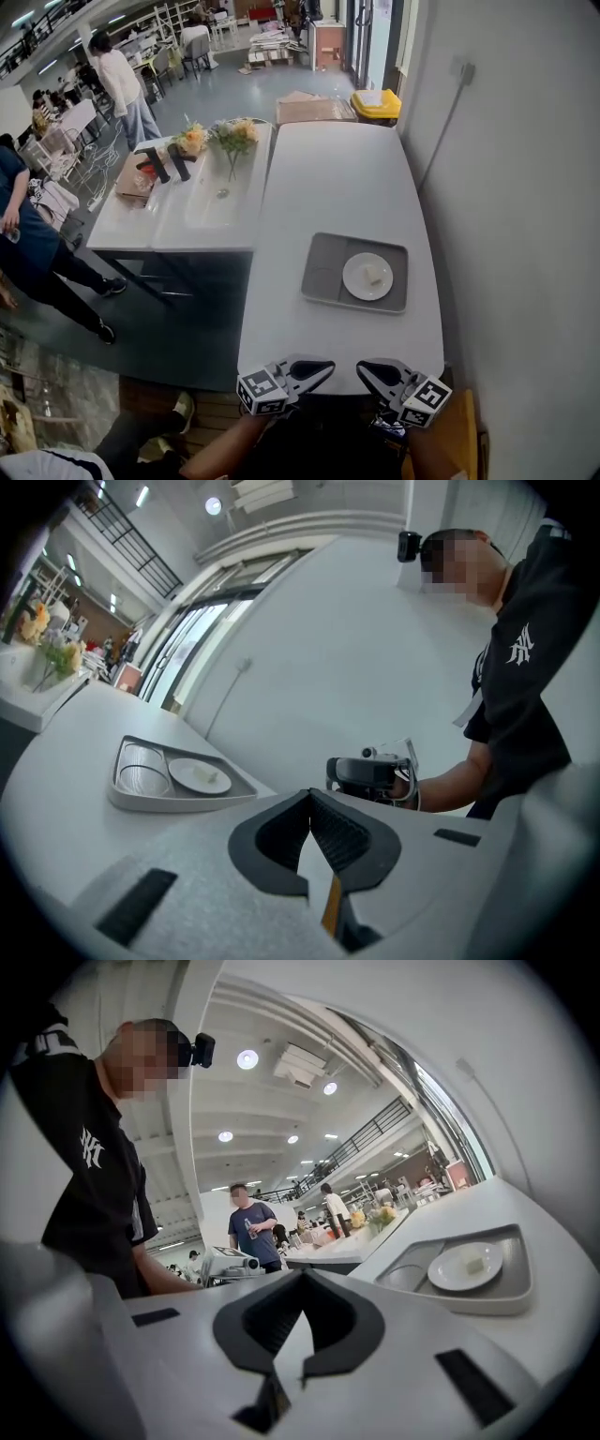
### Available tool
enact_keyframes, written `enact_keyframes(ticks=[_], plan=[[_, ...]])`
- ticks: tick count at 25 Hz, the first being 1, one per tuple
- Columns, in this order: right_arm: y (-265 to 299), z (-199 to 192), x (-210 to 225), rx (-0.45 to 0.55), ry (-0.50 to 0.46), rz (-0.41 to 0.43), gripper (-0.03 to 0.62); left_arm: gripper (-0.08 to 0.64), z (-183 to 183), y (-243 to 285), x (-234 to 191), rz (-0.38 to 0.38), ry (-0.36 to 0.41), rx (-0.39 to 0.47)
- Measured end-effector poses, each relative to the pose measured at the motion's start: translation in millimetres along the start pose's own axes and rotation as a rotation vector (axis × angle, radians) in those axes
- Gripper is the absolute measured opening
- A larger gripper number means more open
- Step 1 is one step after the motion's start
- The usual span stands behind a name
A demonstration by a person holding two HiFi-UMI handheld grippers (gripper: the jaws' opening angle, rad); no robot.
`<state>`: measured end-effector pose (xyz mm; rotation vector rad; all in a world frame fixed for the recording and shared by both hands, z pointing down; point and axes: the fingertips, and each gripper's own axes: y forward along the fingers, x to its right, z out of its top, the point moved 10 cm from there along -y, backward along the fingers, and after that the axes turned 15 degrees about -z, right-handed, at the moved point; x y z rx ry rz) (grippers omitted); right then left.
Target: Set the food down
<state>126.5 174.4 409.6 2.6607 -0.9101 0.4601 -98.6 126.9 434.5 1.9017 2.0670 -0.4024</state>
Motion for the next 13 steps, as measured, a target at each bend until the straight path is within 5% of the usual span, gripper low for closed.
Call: enact_keyframes(ticks=[8,13], plan=[[-0.6,-20.2,-81.2,0.013,-0.015,-0.042,0.003,0.006,-11.8,-54.1,46.0,-0.092,-0.017,0.093],[-9.3,-34.3,-114.6,0.010,0.019,-0.077,0.003,0.006,-15.8,-71.2,63.2,-0.122,-0.018,0.063]])
